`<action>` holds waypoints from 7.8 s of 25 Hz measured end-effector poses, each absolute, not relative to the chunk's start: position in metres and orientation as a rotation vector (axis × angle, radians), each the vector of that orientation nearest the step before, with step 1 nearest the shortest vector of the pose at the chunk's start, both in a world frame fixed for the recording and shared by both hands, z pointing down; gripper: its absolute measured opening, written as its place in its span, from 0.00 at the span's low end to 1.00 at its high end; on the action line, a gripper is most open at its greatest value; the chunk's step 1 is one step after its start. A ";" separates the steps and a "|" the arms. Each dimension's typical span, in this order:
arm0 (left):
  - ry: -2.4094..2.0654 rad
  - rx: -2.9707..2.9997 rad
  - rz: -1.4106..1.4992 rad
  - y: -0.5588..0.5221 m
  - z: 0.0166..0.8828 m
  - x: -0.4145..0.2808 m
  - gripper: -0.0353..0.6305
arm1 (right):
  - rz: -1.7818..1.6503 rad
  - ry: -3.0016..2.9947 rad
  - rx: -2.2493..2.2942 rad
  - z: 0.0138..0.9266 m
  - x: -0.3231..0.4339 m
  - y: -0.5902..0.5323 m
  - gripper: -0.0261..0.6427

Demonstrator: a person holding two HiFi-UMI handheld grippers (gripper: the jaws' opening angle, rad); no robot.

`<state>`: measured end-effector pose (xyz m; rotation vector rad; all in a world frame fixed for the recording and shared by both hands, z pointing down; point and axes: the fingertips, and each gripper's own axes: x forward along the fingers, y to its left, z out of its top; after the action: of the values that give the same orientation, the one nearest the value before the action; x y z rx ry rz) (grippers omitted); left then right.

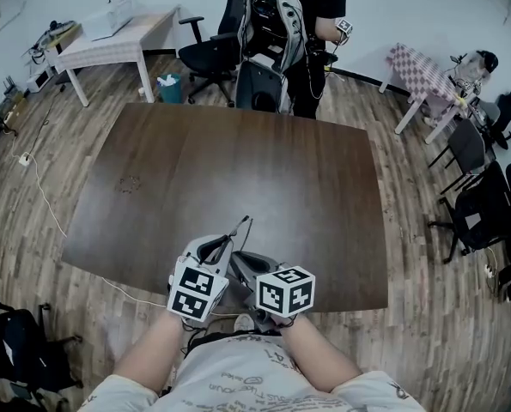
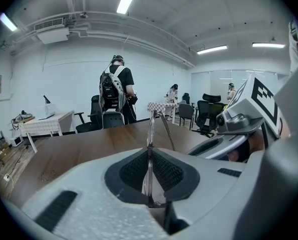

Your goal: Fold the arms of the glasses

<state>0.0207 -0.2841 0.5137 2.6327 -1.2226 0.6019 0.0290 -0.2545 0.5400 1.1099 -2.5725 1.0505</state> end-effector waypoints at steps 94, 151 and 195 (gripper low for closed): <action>-1.147 2.677 0.553 -0.303 0.533 0.064 0.11 | 1.282 -2.817 1.297 0.517 0.100 -0.294 0.09; -1.479 2.548 1.547 -0.397 0.685 0.035 0.25 | 0.958 -2.593 1.500 0.536 0.144 -0.305 0.07; -1.510 2.409 0.427 -0.273 0.515 -0.019 0.07 | 0.560 -2.628 1.496 0.506 0.066 -0.285 0.06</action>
<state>-0.0187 -0.2733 0.5152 2.4088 -1.5098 0.4274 0.0656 -0.2851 0.5064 1.4955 -2.6279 0.5596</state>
